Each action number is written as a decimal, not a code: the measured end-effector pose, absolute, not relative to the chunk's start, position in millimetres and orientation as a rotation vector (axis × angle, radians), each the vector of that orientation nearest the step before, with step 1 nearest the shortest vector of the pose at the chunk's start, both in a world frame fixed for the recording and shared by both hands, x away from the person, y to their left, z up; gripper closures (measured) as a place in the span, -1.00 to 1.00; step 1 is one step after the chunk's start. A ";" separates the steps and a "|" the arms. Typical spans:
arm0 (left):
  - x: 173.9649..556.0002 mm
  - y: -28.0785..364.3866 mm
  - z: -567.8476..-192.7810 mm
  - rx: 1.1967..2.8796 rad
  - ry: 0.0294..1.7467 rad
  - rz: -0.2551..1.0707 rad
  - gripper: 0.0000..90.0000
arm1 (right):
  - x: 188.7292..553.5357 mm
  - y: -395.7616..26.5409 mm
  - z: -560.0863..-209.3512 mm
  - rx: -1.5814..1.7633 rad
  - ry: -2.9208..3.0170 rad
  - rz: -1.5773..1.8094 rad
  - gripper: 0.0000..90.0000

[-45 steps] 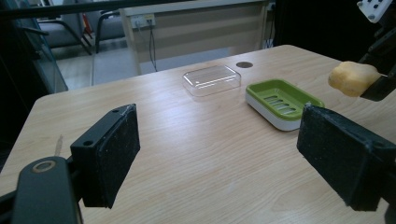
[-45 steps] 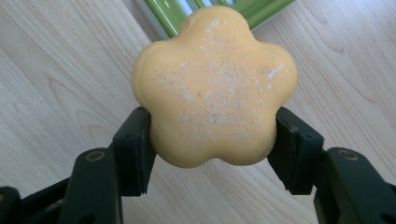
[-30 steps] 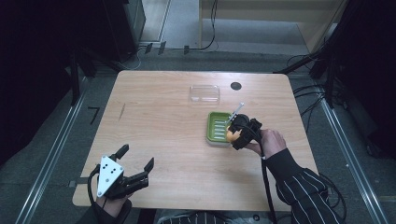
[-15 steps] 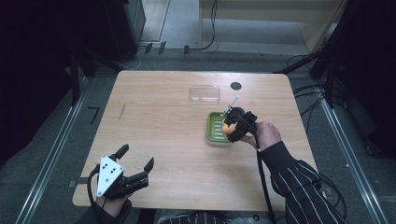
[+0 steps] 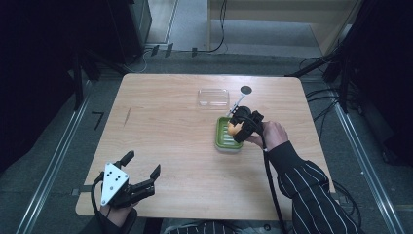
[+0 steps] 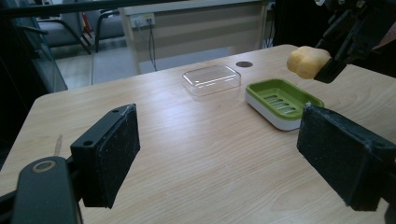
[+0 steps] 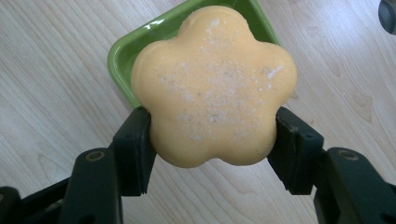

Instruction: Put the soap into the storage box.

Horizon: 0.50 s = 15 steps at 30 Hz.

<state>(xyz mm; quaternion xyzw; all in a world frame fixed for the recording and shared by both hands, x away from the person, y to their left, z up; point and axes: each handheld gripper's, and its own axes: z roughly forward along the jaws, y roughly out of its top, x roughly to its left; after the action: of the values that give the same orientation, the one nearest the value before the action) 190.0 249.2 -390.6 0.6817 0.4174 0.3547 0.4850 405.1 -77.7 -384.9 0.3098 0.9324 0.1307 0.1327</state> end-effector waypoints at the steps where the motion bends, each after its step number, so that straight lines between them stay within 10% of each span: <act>1: 189.9 249.3 -390.6 1.659 1.016 0.863 -0.70 | 406.0 -76.9 -385.0 0.896 2.705 0.377 -0.11; 15: 189.9 249.5 -390.7 1.656 1.016 0.863 -0.70 | 419.9 -68.0 -388.6 0.898 2.715 0.374 -0.12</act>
<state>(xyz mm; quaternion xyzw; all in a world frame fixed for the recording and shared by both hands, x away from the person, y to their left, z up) 189.9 249.5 -390.7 0.6807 0.4177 0.3546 0.4863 419.9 -68.0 -388.6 0.3088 0.9336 0.1287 0.1283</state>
